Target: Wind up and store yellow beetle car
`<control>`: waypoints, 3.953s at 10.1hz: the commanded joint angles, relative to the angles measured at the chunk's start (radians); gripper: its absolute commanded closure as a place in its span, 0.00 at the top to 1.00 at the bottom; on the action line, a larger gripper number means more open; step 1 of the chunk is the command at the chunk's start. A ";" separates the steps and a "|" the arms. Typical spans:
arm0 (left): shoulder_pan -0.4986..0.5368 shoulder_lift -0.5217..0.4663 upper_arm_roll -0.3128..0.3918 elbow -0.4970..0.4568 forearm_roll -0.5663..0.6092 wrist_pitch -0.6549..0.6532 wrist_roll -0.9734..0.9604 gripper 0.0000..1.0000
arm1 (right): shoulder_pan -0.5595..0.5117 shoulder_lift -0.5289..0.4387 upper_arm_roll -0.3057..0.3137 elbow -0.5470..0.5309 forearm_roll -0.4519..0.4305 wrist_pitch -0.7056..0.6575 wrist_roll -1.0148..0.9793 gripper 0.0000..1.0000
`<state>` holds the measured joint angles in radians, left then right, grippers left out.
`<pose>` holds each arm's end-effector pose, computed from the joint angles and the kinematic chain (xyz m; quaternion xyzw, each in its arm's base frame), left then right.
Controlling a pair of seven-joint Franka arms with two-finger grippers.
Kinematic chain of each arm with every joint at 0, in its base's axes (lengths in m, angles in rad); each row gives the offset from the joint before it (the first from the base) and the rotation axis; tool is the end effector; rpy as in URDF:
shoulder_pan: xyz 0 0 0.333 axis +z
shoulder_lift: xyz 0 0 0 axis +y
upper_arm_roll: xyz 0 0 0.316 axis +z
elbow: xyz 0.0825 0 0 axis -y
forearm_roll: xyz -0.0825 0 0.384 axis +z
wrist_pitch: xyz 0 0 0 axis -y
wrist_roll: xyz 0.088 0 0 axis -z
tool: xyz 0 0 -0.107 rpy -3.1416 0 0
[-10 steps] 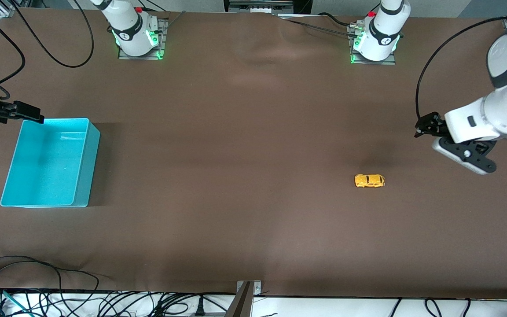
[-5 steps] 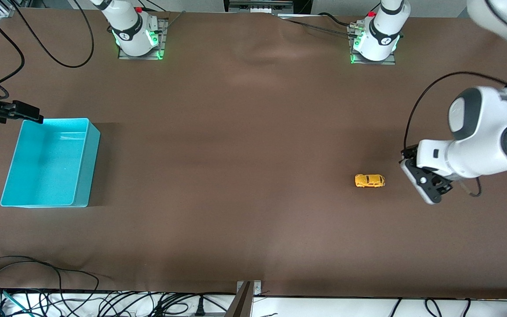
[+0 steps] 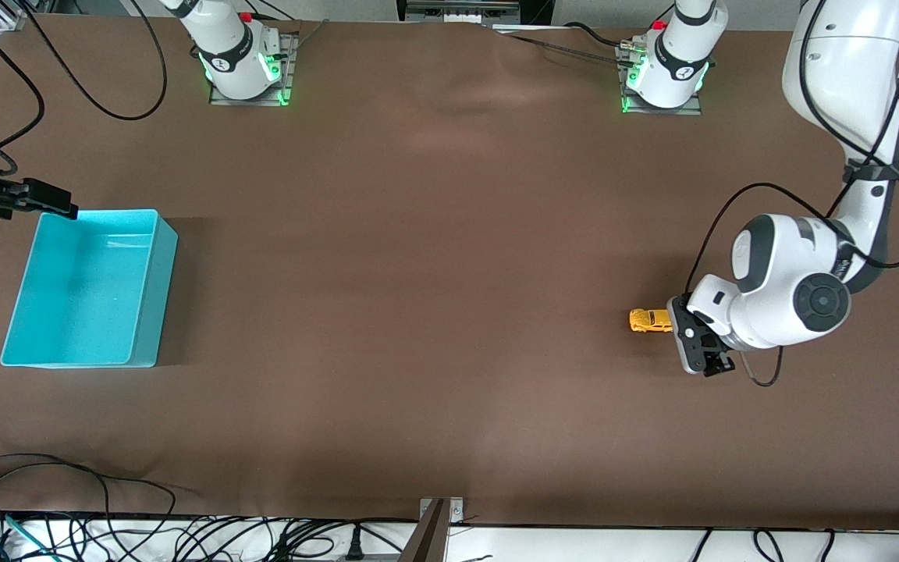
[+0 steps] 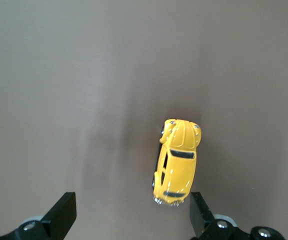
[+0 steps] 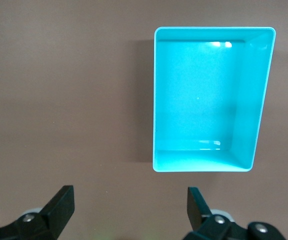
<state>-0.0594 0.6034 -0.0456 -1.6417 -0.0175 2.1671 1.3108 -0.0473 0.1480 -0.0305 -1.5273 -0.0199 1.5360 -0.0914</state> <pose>0.6747 -0.0683 0.2579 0.7646 -0.6430 -0.0205 0.0385 0.5891 -0.0469 0.5573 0.9975 0.0071 -0.0703 0.0063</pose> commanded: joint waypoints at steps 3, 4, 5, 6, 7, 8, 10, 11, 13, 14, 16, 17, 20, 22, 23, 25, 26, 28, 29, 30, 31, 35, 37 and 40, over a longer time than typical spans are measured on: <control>-0.007 -0.065 -0.020 -0.213 0.028 0.179 0.076 1.00 | -0.002 0.007 0.001 0.018 -0.009 -0.007 -0.007 1.00; -0.002 -0.054 -0.020 -0.225 0.027 0.198 0.114 1.00 | -0.002 0.007 0.001 0.018 -0.009 -0.007 -0.007 1.00; 0.009 -0.042 -0.020 -0.227 0.027 0.198 0.133 1.00 | -0.002 0.008 0.001 0.018 -0.009 -0.005 -0.007 1.00; 0.010 -0.039 -0.020 -0.240 0.025 0.198 0.142 1.00 | -0.002 0.008 0.001 0.018 -0.011 -0.002 -0.007 1.00; 0.010 -0.039 -0.020 -0.245 0.025 0.198 0.142 1.00 | -0.003 0.010 0.001 0.018 -0.009 -0.002 -0.007 1.00; 0.010 -0.034 -0.022 -0.245 0.022 0.198 0.140 0.99 | -0.003 0.010 0.001 0.018 -0.009 0.000 -0.007 1.00; 0.000 -0.025 -0.020 -0.244 0.022 0.213 0.140 0.77 | -0.002 0.010 0.001 0.018 -0.009 -0.002 -0.007 1.00; 0.004 -0.008 -0.020 -0.245 0.022 0.246 0.142 0.69 | -0.003 0.010 0.001 0.018 -0.009 -0.002 -0.007 1.00; 0.007 -0.013 -0.022 -0.244 0.024 0.247 0.143 0.32 | -0.003 0.010 0.001 0.018 -0.006 -0.002 -0.007 1.00; 0.006 -0.014 -0.022 -0.242 0.025 0.247 0.143 0.12 | -0.002 0.008 0.001 0.016 -0.006 -0.014 -0.007 1.00; -0.002 -0.016 -0.020 -0.242 0.027 0.247 0.145 0.00 | -0.002 0.008 0.000 0.015 -0.006 -0.011 -0.007 1.00; -0.005 -0.017 -0.020 -0.241 0.027 0.247 0.145 0.00 | -0.002 0.008 0.001 0.016 -0.008 -0.005 -0.007 1.00; 0.006 -0.011 -0.020 -0.234 0.027 0.244 0.205 0.00 | -0.003 0.010 0.000 0.015 -0.006 -0.008 -0.007 1.00; 0.013 -0.010 -0.013 -0.233 0.025 0.238 0.238 0.00 | -0.003 0.010 0.001 0.015 -0.006 -0.010 -0.007 1.00; 0.050 0.002 -0.011 -0.230 0.027 0.238 0.252 0.00 | -0.003 0.010 0.001 0.015 -0.006 -0.011 -0.008 1.00; 0.119 0.053 -0.013 -0.208 0.027 0.238 0.275 0.00 | -0.003 0.010 0.001 0.013 -0.008 -0.017 -0.008 1.00; 0.150 0.067 -0.013 -0.199 0.027 0.238 0.312 0.00 | -0.003 0.010 0.001 0.012 -0.006 -0.019 -0.008 1.00; 0.200 0.073 -0.011 -0.190 0.027 0.238 0.375 0.00 | -0.003 0.008 0.001 0.012 -0.008 -0.020 -0.008 1.00; 0.217 0.078 -0.011 -0.179 0.027 0.238 0.416 0.00 | -0.003 0.010 0.001 0.013 -0.008 -0.013 -0.008 1.00; 0.248 0.082 -0.011 -0.172 0.027 0.238 0.462 0.00 | -0.002 0.010 0.001 0.013 -0.008 -0.017 -0.008 1.00; 0.272 0.096 -0.011 -0.162 0.027 0.238 0.500 0.00 | -0.002 0.010 0.001 0.012 -0.008 -0.022 -0.008 1.00; 0.297 0.118 -0.010 -0.113 0.027 0.240 0.557 0.00 | -0.003 0.010 0.000 0.013 -0.008 -0.019 -0.008 1.00; 0.297 0.116 -0.011 -0.112 0.028 0.238 0.565 0.00 | -0.003 0.010 -0.002 0.013 -0.011 -0.011 -0.008 1.00; 0.293 0.113 -0.013 -0.099 0.027 0.238 0.594 0.00 | -0.002 0.010 0.000 0.013 -0.011 -0.016 -0.008 1.00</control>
<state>0.2307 0.6370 -0.0516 -1.8074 -0.0110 2.3697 1.8622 -0.0487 0.1532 -0.0317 -1.5282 -0.0199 1.5318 -0.0914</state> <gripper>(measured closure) 0.546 0.000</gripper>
